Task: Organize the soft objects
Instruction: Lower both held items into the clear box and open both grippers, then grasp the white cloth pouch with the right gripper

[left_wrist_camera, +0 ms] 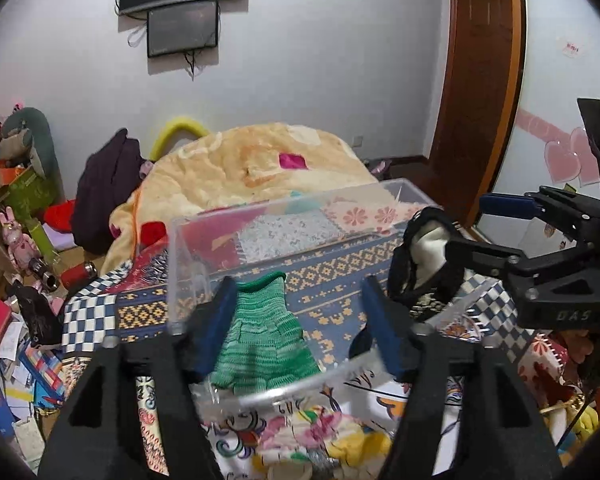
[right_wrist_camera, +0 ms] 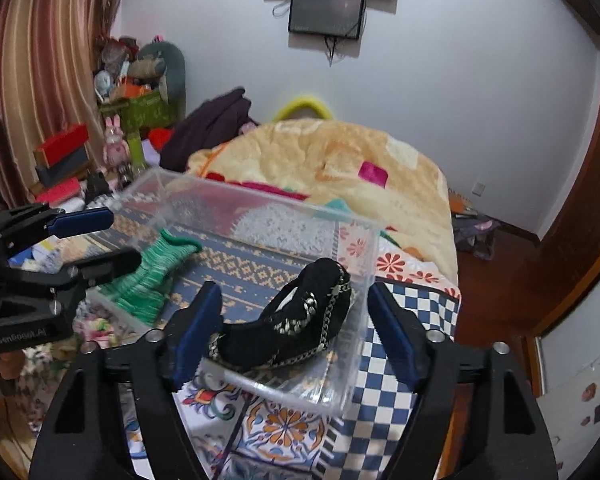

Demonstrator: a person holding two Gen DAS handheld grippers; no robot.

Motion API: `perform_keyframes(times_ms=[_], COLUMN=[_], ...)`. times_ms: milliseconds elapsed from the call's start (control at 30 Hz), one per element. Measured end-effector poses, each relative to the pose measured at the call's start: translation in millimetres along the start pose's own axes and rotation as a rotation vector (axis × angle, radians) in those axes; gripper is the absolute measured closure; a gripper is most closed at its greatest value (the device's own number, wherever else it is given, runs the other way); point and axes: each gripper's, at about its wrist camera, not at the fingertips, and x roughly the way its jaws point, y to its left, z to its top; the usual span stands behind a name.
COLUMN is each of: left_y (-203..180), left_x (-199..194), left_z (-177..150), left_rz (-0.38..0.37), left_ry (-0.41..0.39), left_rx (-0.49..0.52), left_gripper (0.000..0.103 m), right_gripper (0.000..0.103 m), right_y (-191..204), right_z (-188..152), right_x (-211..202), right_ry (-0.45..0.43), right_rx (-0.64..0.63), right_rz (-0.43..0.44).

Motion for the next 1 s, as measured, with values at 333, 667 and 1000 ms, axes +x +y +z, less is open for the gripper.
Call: perform_keyframes(times_ms=[333,667,1000], left_y=[-12,-55,-117], left_x=[-62,-89,-65], left_z=[-24,-75,-111], left_rz=[0.002,-0.104,-0.194], left_ry=[-0.065,-0.011,0.103], left_rx=[-0.01,0.014,0.118], left_gripper=[0.004,0.004,0.004], right_gripper=[0.02,0.019,0.02], right_y=[2,6,18], right_z=[-28,-89,-144], right_x=[-81,-108,-108], right_ry=[-0.166,-0.129,-0.024], right_rx=[0.024,0.07,0.174], right_rz=[-0.002,-0.076,-0.037])
